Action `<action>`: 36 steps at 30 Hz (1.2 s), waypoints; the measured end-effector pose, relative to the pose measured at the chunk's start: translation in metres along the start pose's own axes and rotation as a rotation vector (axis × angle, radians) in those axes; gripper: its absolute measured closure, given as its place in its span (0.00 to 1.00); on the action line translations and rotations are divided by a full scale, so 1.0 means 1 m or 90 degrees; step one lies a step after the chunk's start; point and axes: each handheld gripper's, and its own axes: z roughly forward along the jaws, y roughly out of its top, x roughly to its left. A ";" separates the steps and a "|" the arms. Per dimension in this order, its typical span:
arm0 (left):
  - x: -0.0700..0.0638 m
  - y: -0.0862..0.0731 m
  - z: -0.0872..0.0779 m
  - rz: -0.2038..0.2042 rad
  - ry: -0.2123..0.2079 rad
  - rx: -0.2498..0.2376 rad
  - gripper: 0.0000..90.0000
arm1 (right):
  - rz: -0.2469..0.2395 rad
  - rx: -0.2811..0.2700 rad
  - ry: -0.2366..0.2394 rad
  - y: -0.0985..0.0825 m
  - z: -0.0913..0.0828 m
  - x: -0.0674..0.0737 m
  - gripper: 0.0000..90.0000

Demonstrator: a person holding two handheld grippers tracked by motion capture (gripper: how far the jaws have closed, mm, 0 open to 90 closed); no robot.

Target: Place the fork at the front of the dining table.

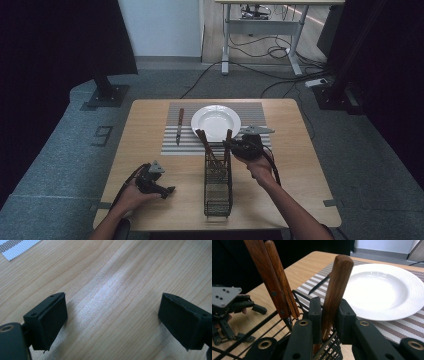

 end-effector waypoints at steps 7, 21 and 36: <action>0.000 0.000 0.000 0.001 0.000 0.000 0.10 | 0.007 -0.030 0.007 0.004 -0.008 0.000 0.89; 0.000 0.000 0.000 0.001 0.000 0.000 0.10 | -0.006 -0.141 0.011 0.029 -0.048 0.010 0.89; 0.000 0.000 0.000 0.001 0.000 -0.001 0.10 | -0.024 -0.237 0.000 0.052 -0.095 0.012 0.89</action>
